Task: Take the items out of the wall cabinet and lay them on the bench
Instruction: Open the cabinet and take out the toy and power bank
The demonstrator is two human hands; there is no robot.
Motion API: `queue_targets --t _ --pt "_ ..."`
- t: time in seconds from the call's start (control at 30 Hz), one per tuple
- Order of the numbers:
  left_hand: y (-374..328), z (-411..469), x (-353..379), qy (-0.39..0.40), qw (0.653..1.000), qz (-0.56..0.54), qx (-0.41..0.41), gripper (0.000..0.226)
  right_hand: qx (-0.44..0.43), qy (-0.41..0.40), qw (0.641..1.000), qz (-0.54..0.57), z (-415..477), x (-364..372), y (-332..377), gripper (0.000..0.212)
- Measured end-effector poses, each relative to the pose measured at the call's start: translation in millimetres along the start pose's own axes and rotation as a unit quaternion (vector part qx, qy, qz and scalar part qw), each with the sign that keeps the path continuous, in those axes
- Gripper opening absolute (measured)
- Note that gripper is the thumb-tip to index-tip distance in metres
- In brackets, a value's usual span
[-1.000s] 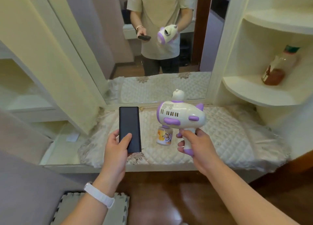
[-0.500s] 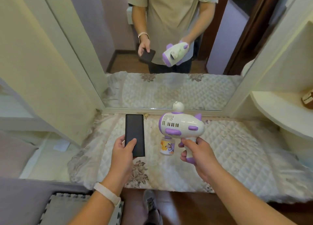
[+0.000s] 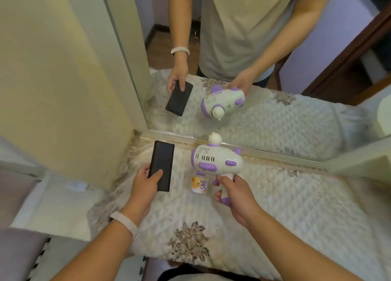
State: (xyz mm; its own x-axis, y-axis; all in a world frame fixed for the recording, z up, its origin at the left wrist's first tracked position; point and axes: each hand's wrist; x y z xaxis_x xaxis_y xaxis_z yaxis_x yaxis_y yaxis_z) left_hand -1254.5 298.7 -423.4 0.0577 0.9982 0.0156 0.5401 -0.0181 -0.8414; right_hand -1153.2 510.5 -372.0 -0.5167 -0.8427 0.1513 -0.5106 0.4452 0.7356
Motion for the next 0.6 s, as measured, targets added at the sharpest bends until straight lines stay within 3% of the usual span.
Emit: queue_targets --t 0.13,0.6 --pt "7.5 17.0 -12.1 -0.028 0.999 0.013 -0.020 0.044 0.024 0.027 0.999 0.003 28.2 24.9 -3.5 0.008" --pt "33.0 60.3 -17.4 -0.033 0.994 0.097 -0.045 0.031 0.101 0.071 0.990 0.068 83.6 37.8 -35.3 0.009"
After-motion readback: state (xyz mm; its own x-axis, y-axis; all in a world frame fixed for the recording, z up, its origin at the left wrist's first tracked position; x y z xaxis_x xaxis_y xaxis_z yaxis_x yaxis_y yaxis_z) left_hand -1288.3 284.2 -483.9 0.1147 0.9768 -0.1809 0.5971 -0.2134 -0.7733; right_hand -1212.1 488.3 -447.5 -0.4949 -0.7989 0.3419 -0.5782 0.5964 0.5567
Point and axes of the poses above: each hand's wrist, its own z-axis towards the middle knuckle, its own x-axis out of the palm, y = z × x, and after that the axes turned 3 degrees about y, right-handed
